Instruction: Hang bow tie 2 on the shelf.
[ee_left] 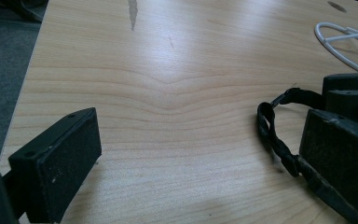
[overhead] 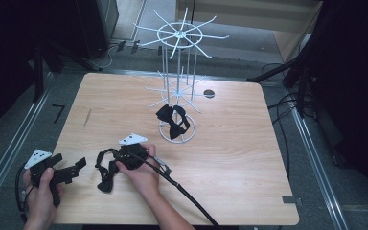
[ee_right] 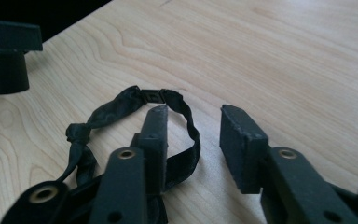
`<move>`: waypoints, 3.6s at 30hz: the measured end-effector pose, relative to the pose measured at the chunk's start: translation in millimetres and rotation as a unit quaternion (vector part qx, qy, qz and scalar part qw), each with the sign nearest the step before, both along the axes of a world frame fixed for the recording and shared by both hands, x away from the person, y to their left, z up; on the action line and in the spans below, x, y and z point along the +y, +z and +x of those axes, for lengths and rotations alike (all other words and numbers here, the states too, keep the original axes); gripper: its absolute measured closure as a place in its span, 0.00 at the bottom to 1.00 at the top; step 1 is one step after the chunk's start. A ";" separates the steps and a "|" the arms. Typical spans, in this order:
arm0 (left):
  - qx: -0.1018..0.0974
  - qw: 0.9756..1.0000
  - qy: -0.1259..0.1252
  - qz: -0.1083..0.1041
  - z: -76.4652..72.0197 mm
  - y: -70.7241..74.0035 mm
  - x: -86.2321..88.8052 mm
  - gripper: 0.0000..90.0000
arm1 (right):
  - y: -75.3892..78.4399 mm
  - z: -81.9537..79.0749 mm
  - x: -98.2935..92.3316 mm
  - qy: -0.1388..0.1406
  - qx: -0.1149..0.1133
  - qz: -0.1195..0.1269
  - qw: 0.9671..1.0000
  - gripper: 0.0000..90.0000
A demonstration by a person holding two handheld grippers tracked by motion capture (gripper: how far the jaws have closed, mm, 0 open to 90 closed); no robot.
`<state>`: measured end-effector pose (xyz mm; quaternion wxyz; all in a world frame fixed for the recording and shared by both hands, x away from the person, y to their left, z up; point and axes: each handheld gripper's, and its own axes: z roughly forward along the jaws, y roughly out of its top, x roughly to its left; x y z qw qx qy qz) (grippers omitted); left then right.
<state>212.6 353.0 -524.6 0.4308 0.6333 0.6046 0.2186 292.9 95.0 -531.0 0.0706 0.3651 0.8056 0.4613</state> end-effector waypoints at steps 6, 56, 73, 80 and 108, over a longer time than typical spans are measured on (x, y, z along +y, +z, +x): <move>0.000 1.000 -0.001 -0.001 0.1 0.0 0.0 0.00 | -5.2 -0.3 1.4 0.009 0.007 -0.019 1.000 0.85; 0.001 1.000 0.000 0.005 0.1 0.1 -0.6 0.00 | 58.0 -41.4 -86.7 0.006 -0.134 -0.015 0.991 1.00; 0.001 1.000 0.003 0.004 0.1 0.0 -0.6 0.00 | 68.0 -48.1 -141.0 -0.026 -0.144 -0.007 0.989 1.00; 0.002 1.000 0.003 0.004 0.1 0.1 -0.6 0.00 | 71.0 -49.6 -159.6 -0.038 -0.152 -0.006 0.988 1.00; 0.002 1.000 0.005 0.003 -0.1 -0.1 -0.4 0.00 | 89.6 -52.3 -236.4 -0.114 -0.174 0.021 0.978 1.00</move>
